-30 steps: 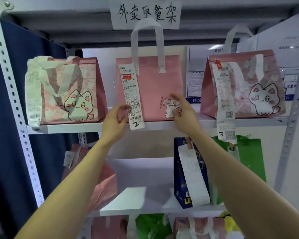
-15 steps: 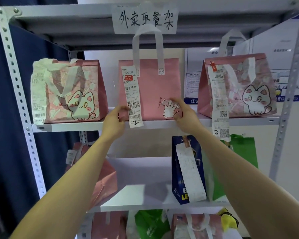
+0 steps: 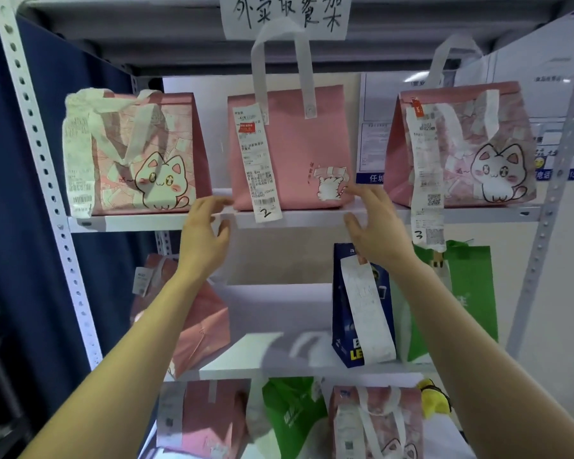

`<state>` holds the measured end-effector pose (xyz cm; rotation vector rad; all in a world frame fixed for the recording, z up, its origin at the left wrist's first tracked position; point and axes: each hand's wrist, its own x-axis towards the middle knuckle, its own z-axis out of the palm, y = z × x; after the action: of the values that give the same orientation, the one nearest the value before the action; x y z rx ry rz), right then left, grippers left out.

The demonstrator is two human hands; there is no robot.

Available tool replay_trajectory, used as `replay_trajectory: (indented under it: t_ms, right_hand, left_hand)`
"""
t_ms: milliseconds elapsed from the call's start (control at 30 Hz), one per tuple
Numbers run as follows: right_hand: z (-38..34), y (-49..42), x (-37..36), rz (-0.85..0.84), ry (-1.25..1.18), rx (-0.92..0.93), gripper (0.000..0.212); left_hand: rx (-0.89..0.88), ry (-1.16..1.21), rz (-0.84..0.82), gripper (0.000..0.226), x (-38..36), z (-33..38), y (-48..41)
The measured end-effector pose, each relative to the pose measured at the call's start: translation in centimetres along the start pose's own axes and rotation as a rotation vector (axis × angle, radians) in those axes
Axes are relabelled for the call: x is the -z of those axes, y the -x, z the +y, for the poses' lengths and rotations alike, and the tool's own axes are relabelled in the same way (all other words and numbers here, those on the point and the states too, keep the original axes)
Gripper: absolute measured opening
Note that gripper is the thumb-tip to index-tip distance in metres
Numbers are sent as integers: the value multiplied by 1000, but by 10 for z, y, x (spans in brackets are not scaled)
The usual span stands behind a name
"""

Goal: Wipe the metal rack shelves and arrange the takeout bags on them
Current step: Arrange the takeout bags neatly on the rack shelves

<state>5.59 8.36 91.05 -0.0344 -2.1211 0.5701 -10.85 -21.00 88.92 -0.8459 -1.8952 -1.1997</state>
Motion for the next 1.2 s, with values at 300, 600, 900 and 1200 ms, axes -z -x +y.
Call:
replay_trajectory:
  t_ms: [300,600,900,1200]
  right_hand:
    - [8,117,-104,-901,94,-132,44]
    - [-37,164,-224,-1150,101,-77,40]
    - [-134,140,-313,-610,-45,-298,38]
    - [-153,119,-346,-469,79,-367,26]
  left_hand:
    - [283,-228,-491,22,32,-70,135]
    - [553,-385,-834,13,106,-149,202]
    - [612,-439,-830,13,156,-204,185]
    - [539,-311,-772,53,142,-250,157]
